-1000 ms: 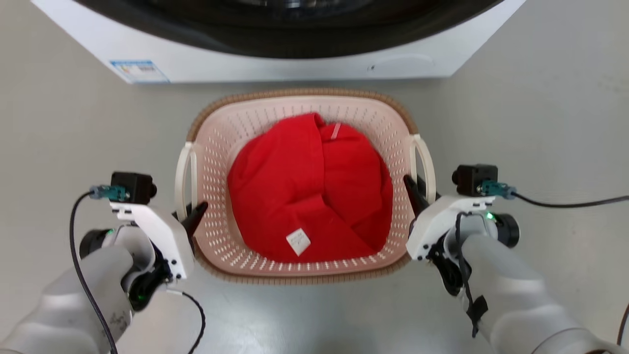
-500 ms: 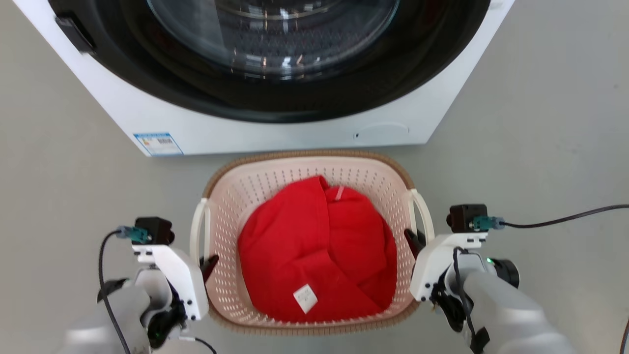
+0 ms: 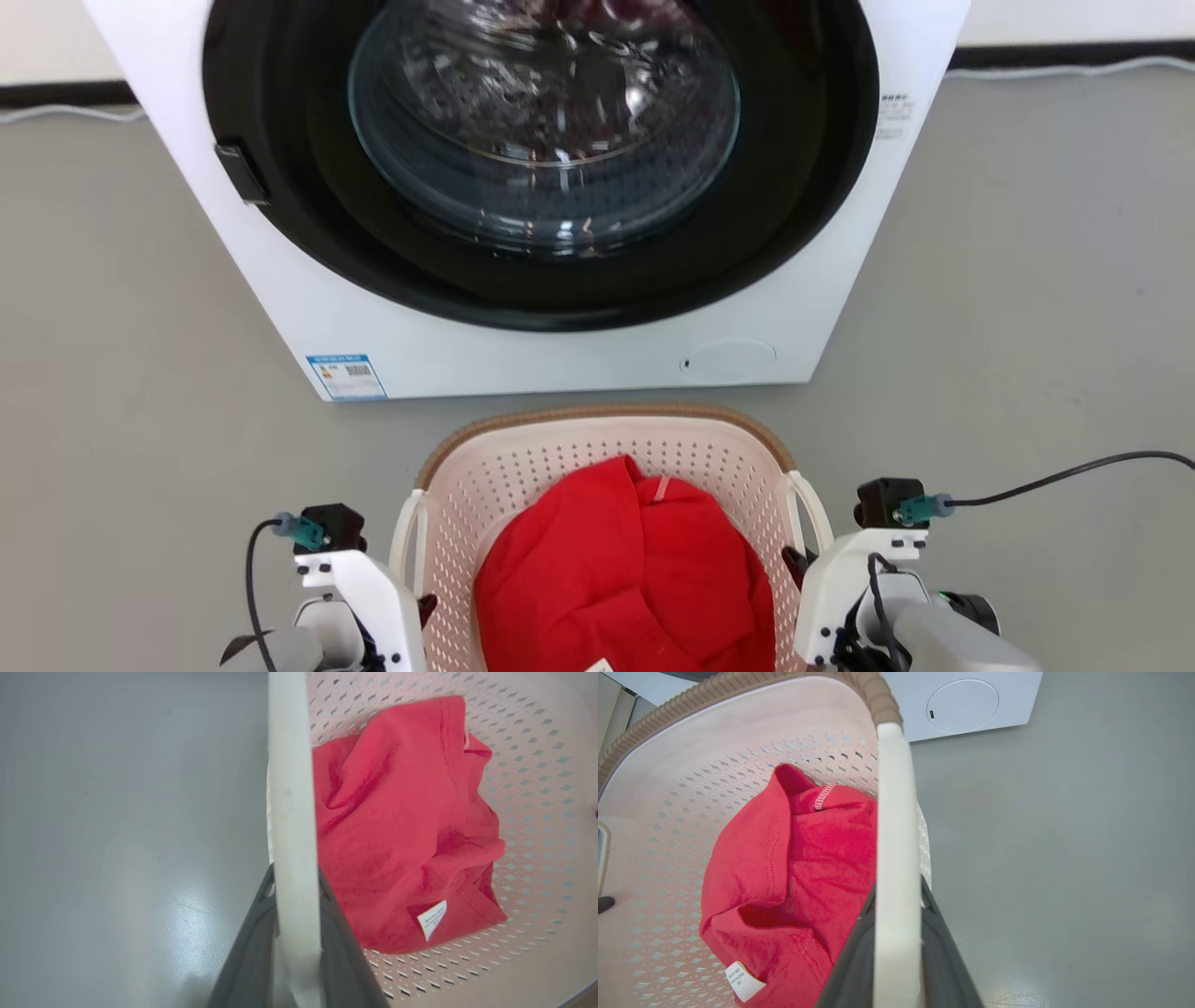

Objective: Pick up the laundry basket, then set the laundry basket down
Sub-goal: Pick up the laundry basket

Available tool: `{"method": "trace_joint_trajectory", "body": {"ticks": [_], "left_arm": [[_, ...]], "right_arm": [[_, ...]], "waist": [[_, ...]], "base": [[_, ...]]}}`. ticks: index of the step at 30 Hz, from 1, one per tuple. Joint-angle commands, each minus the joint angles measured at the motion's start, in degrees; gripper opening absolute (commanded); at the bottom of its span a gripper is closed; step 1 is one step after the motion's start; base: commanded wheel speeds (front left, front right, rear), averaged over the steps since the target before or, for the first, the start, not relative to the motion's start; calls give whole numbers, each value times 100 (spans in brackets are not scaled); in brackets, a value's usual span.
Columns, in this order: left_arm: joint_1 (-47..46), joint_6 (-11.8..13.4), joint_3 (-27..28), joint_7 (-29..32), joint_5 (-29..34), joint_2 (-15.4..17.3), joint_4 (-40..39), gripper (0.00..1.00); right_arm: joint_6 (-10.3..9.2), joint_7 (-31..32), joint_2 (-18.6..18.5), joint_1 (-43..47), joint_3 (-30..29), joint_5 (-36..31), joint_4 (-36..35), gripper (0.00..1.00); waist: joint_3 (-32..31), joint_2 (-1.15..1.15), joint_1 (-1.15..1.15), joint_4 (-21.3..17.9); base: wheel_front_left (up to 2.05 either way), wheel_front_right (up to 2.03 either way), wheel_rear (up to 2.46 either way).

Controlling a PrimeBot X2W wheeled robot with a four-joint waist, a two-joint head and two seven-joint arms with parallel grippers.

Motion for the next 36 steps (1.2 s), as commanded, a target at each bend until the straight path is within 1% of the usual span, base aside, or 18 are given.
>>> {"method": "trace_joint_trajectory", "body": {"ticks": [1, 7, 16, 25, 36], "left_arm": [[-87, -18, 136, -43, -27, 160, 73, 0], [52, -18, 136, 57, -44, -86, 341, 0], [178, -18, 136, 137, -65, -352, 616, 0], [166, -18, 136, 153, -43, -450, 732, 0], [169, -18, 146, 170, -33, -487, 760, 0]], "right_arm": [[46, 8, -16, 69, 83, 50, -16, 0], [46, 89, -16, 197, 266, 246, 36, 0], [46, 193, -16, 302, 526, 463, 79, 0], [46, 207, -16, 300, 698, 618, 113, 0], [46, 173, -16, 277, 921, 816, 132, 0]], "waist": [[-141, 0, 0, 59], [-370, 0, 0, 95], [-622, 0, 0, 56], [-676, 0, 0, 36], [-681, 0, 0, 56]], "base": [[0, 0, 0], [0, 0, 0], [0, 0, 0], [0, 0, 0], [0, 0, 0]]}}
